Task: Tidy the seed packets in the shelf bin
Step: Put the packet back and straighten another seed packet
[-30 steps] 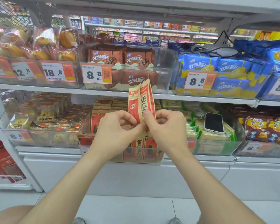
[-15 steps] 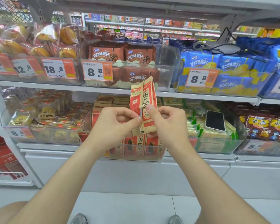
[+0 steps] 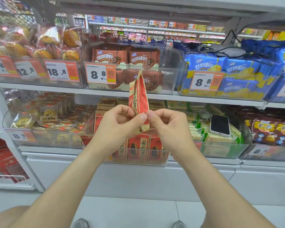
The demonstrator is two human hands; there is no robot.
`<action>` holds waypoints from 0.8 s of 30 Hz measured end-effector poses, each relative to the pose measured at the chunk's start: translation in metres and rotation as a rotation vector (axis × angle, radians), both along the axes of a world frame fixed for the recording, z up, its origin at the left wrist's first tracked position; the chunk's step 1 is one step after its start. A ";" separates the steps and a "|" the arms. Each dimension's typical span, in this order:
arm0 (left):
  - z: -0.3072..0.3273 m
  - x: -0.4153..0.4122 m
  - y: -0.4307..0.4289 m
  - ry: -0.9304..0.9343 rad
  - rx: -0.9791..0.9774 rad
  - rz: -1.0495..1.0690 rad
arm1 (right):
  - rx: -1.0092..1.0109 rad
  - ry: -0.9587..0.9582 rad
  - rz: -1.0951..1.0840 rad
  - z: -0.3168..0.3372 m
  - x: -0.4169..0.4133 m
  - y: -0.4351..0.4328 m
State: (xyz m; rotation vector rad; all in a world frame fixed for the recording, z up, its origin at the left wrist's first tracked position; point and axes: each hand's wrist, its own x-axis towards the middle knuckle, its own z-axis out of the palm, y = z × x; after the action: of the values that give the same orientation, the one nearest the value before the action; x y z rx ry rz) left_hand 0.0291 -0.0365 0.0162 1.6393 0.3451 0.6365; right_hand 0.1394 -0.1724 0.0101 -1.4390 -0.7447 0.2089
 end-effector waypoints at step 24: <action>-0.011 0.011 -0.012 -0.059 -0.114 0.041 | -0.243 0.019 0.213 0.003 0.003 -0.001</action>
State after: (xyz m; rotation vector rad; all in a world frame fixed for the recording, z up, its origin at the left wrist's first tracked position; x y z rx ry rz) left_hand 0.0404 -0.0484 0.0055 1.5045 0.3658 0.6826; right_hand 0.1426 -0.1730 0.0126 -1.5826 -0.8805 0.4907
